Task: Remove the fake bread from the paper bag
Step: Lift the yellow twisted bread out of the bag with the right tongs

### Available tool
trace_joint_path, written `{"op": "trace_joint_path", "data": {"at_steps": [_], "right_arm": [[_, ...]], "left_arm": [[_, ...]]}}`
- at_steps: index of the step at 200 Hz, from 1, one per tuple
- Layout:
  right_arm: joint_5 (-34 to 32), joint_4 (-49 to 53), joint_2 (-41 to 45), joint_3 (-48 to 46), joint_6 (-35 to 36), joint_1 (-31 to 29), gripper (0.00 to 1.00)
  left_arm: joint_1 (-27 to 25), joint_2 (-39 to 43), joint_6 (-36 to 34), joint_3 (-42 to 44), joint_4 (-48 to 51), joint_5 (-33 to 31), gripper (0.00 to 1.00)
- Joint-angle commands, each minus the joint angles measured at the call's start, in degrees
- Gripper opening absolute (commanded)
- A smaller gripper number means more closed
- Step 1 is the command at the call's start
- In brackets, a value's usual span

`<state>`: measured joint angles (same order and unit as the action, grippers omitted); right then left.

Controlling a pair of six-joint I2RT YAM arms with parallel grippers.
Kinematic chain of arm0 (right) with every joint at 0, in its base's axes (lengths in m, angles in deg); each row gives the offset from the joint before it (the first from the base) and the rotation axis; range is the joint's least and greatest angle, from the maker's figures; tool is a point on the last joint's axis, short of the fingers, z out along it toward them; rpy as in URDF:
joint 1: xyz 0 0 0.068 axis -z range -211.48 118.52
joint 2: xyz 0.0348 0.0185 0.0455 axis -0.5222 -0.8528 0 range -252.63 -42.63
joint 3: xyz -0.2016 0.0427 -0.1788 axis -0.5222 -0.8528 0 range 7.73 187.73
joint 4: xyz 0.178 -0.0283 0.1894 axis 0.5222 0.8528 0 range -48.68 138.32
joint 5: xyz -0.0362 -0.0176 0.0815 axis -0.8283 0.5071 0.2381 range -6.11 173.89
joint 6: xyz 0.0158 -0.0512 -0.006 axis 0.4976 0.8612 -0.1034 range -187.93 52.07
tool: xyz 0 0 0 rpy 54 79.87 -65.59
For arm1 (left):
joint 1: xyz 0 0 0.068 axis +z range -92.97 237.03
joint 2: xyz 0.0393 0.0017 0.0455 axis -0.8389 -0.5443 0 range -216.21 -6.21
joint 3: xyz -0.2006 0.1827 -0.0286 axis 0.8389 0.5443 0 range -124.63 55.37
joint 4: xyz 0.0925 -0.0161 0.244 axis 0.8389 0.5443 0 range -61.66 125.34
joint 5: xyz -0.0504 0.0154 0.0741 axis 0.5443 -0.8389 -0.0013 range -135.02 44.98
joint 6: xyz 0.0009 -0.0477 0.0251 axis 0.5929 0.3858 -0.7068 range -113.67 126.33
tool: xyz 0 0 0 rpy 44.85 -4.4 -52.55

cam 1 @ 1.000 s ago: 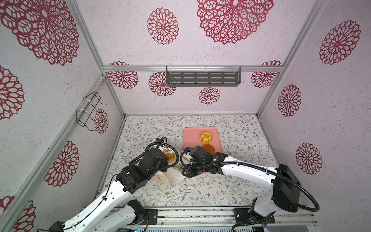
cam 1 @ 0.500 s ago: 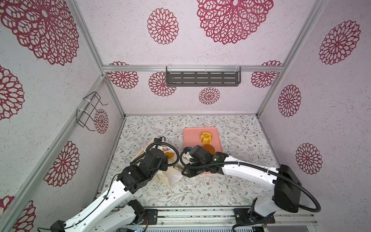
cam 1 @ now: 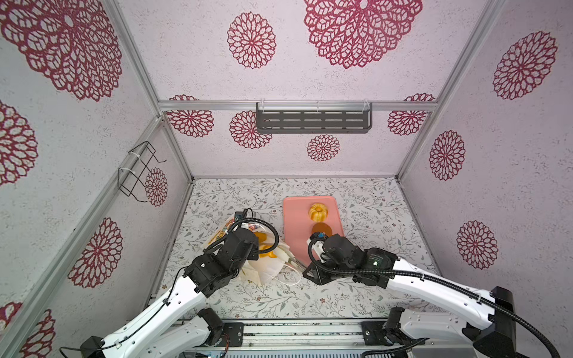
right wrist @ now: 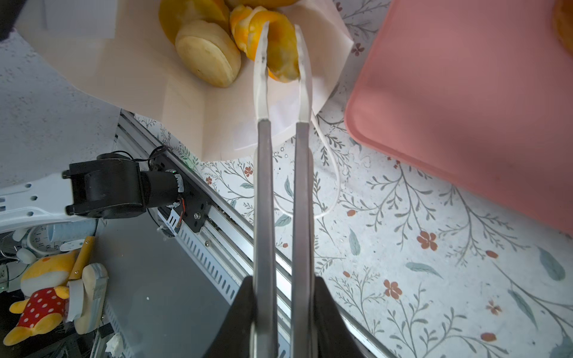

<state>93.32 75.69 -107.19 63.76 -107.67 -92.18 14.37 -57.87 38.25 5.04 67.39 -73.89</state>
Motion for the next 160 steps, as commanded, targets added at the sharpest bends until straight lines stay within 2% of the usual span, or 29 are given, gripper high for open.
{"op": "trace_joint_path", "data": {"at_steps": [1,85,129,160], "right_arm": [[-2.41,1.5,4.44,1.35,-0.86,-0.33,0.0],[-4.52,1.47,12.95,0.37,-3.0,1.36,0.0],[-4.23,2.62,16.46,-0.56,-5.14,2.93,0.0],[-4.89,4.03,21.1,-2.08,-7.43,4.47,0.0]], "left_arm": [[-0.31,-0.61,3.53,-1.96,2.34,-5.34,0.0],[0.88,-7.86,11.14,-6.2,8.36,-13.38,0.0],[6.14,-10.57,12.64,-8.3,10.11,-11.77,0.0],[8.3,-10.43,10.44,-7.95,7.37,-11.31,0.0]]}}
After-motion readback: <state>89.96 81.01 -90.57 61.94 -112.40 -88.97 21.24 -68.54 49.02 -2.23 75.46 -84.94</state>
